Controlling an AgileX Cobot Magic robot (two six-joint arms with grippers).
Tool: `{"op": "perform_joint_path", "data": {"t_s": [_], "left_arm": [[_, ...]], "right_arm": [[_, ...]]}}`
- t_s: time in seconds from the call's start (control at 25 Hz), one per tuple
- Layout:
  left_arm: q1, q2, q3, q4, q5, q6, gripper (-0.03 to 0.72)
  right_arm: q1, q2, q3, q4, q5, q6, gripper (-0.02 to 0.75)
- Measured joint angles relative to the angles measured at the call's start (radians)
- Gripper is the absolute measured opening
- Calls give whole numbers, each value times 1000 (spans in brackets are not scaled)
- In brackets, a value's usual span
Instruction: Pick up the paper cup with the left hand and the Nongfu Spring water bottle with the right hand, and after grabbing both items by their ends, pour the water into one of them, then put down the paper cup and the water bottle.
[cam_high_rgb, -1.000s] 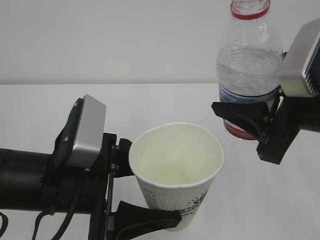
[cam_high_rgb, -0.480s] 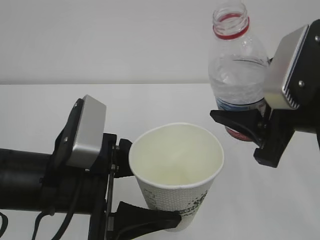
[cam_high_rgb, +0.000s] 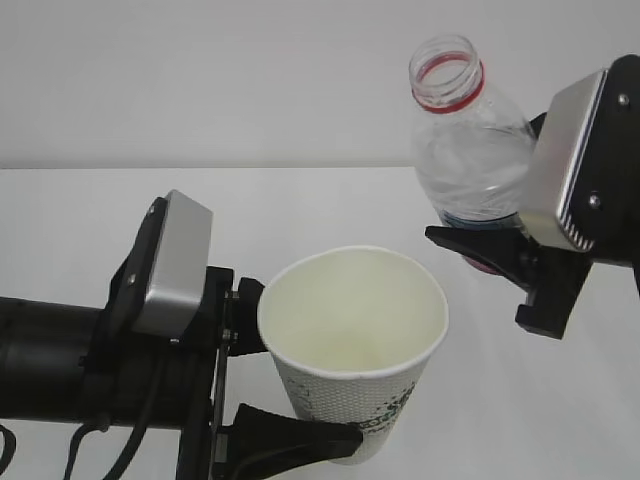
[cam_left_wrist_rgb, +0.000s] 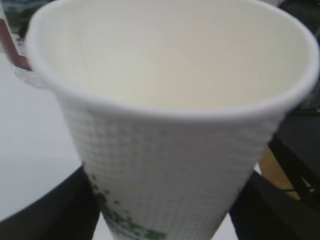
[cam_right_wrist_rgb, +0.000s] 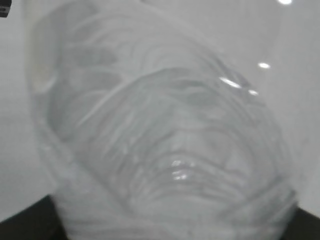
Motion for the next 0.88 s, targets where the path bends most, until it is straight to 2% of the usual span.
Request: {"op": "perform_joint_path", "data": {"t_s": [0.44, 0.88], "left_arm": [[0, 0, 0, 2, 0, 2, 544], [0, 0, 0, -24, -4, 2, 544]], "right_arm": [[0, 0, 0, 0, 38, -133, 481], [0, 0, -79, 0, 52, -148, 481]]}}
